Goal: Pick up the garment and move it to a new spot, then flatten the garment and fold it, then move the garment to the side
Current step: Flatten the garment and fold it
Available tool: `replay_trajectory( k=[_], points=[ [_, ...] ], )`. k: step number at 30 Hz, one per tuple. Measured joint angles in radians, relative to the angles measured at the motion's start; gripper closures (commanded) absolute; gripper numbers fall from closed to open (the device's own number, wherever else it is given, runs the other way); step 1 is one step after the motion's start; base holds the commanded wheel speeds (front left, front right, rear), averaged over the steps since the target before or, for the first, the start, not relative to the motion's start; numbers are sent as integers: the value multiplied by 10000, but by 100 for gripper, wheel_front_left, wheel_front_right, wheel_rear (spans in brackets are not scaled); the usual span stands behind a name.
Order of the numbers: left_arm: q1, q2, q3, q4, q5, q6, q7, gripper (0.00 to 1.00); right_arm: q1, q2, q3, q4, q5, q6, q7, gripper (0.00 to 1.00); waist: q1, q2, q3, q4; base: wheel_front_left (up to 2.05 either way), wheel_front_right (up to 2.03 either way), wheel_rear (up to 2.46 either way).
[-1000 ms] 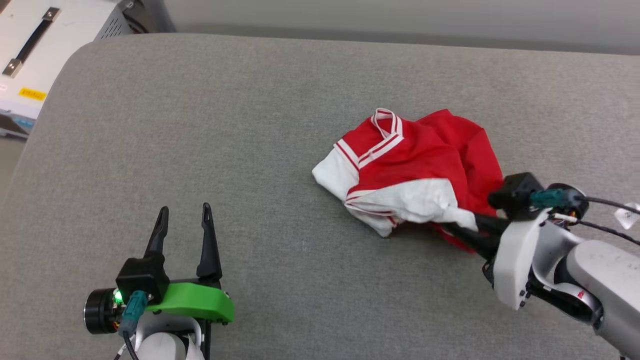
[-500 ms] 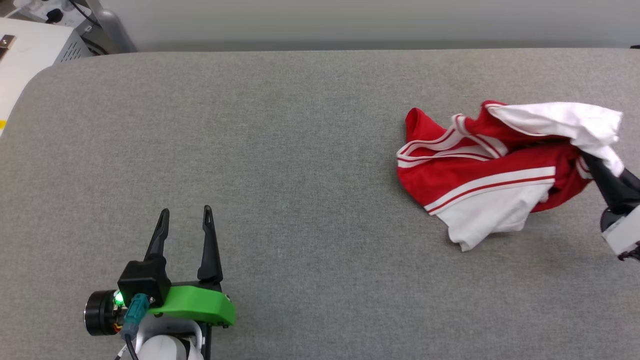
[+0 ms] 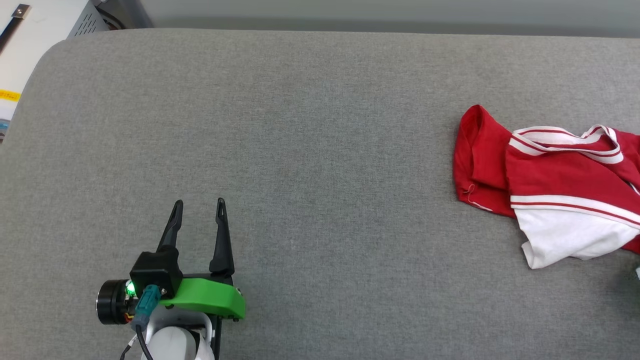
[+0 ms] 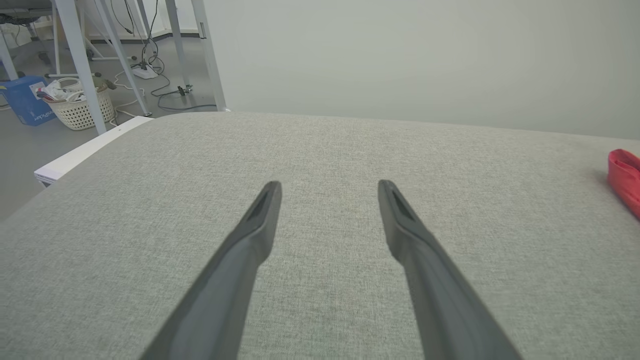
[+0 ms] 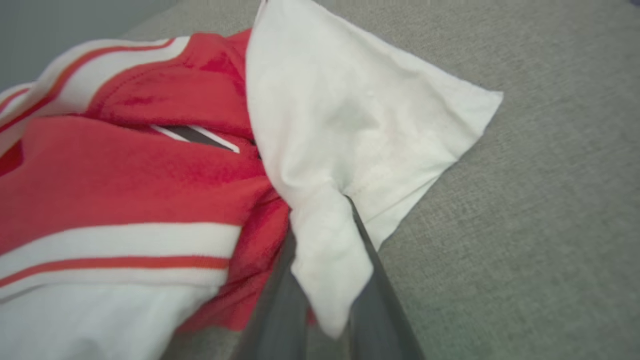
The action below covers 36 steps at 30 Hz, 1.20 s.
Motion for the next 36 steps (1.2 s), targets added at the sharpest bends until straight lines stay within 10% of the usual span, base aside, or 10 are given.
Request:
replay_trajectory(
  k=[1, 9, 19, 27, 36],
  points=[
    [3, 0, 6, 19, 0, 0, 0, 0, -73, 69, 12, 88, -63, 0, -174, 0, 0, 0, -30, 17, 0, 0, 0],
    [267, 0, 105, 98, 4, 0, 0, 0, -58, -341, -148, -353, -1557, 0, -947, 0, 0, 0, -591, -18, 0, 0, 0],
    [482, 0, 244, -35, 207, -13, 0, 0, 978, -61, -2924, -4709, -5290, 0, -830, 0, 0, 0, -1111, -301, 0, 0, 0],
    [545, -2, 188, -58, 268, -27, 0, 0, 1699, 125, -3085, -8901, -6669, 0, 2071, 0, 0, 0, -1164, -251, 0, 0, 0],
    [546, -2, 153, -128, 267, -19, 0, 0, 2926, -1626, -1511, -11043, -5037, 2, 7252, 0, 0, 0, -986, -98, 0, 0, 0]
  ],
)
